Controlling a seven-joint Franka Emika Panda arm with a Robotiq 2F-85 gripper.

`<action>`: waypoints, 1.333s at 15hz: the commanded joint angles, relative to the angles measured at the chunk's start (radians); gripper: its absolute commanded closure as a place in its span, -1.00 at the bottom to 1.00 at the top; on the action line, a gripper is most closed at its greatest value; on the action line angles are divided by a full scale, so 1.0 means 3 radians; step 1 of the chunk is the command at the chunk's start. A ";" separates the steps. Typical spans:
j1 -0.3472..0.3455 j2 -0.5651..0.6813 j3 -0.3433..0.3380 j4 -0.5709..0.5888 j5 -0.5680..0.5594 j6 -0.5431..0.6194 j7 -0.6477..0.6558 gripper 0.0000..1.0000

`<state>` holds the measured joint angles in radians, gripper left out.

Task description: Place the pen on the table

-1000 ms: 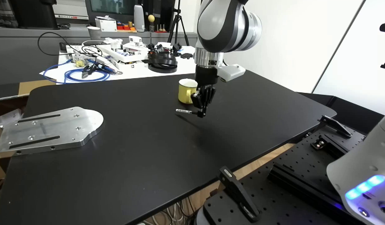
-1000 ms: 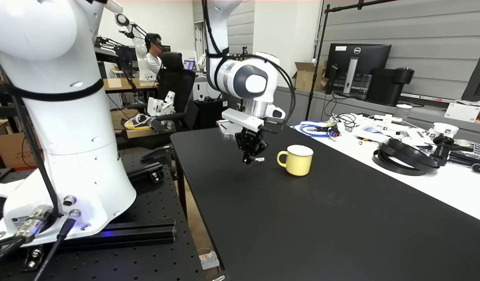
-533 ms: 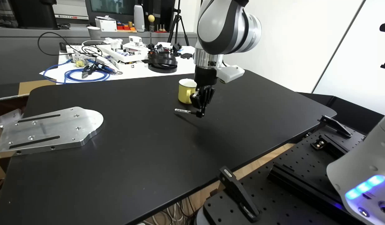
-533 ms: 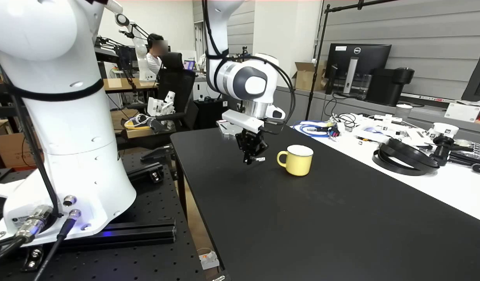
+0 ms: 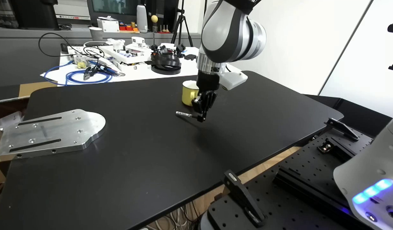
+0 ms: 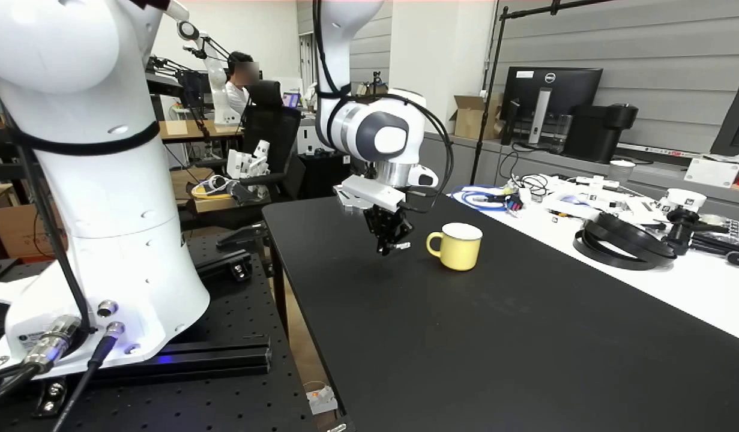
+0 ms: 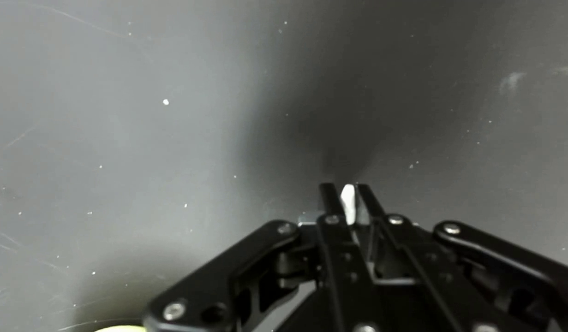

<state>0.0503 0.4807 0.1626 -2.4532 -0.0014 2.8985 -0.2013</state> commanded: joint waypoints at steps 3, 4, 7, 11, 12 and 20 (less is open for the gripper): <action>0.0002 0.0128 0.0012 0.0038 -0.0054 0.0090 0.0053 0.94; -0.0003 0.0132 0.0017 0.0047 -0.0057 0.0089 0.0044 0.25; -0.0012 0.0093 0.0028 0.0075 -0.0045 0.0033 0.0050 -0.06; -0.0051 0.0011 0.0068 0.0127 -0.0022 -0.0016 0.0028 -0.57; -0.0056 -0.0002 0.0075 0.0140 -0.0016 -0.0024 0.0028 -0.70; -0.0036 0.0071 0.0064 0.0141 -0.0039 0.0030 0.0028 -0.96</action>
